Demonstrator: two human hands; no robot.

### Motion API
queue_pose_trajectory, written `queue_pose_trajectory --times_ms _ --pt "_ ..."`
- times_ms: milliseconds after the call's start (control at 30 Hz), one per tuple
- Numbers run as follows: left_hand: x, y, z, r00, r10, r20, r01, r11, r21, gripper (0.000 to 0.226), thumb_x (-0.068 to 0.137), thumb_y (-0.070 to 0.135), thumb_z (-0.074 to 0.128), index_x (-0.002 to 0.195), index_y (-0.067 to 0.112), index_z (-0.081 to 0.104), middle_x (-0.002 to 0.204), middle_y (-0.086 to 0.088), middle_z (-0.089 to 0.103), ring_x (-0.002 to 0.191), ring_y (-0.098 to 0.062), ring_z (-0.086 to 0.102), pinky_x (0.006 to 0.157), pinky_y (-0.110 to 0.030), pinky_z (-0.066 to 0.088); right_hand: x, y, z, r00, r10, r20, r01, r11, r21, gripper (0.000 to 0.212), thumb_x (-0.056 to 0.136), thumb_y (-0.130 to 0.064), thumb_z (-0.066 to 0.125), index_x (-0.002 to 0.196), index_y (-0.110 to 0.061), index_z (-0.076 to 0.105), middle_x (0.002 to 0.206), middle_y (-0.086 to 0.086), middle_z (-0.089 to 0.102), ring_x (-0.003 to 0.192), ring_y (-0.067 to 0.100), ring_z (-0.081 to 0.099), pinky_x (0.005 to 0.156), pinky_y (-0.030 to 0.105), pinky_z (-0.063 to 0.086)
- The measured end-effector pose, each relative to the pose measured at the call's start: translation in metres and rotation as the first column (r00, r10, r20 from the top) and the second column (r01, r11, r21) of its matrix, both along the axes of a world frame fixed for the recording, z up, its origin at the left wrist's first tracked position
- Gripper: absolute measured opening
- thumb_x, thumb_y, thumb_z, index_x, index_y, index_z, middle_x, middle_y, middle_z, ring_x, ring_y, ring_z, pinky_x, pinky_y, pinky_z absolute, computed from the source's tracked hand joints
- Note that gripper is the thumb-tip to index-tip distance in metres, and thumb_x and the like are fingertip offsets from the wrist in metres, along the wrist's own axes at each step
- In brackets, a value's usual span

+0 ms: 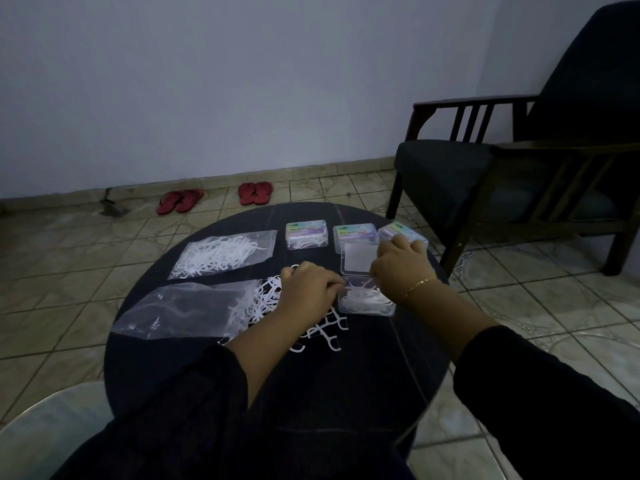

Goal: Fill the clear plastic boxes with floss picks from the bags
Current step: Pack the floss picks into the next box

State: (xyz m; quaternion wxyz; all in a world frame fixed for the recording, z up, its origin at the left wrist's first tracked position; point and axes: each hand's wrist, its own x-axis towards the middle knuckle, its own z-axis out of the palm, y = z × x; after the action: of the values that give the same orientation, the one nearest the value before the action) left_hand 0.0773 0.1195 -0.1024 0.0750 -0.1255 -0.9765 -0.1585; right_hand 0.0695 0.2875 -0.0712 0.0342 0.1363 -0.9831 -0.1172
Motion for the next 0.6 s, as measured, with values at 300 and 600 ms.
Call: queue_pose_trajectory --times_ms 300,600 --pt "0.003 0.007 0.004 0.998 -0.024 0.053 0.026 0.998 -0.050 0.034 0.100 0.038 0.038 0.131 0.039 0.053 0.130 0.008 0.054 0.125 -0.018 0.036 0.092 -0.037 0.024 0.003 -0.001 -0.003 0.989 -0.055 0.137 0.064 0.996 -0.060 0.031 0.094 -0.023 0.048 0.122 -0.030 0.058 0.124 0.003 0.053 0.123 0.026 0.039 0.107 0.053 0.024" --pt "0.012 -0.046 0.035 0.975 -0.041 0.217 0.130 0.901 -0.415 0.042 0.085 0.043 0.056 0.126 0.038 0.057 0.127 0.008 0.054 0.125 -0.020 0.035 0.099 -0.042 0.020 0.023 -0.020 0.000 0.995 0.072 0.073 -0.056 0.976 -0.209 0.030 0.096 -0.038 0.044 0.120 -0.032 0.061 0.120 0.000 0.055 0.117 0.023 0.041 0.099 0.042 0.029"
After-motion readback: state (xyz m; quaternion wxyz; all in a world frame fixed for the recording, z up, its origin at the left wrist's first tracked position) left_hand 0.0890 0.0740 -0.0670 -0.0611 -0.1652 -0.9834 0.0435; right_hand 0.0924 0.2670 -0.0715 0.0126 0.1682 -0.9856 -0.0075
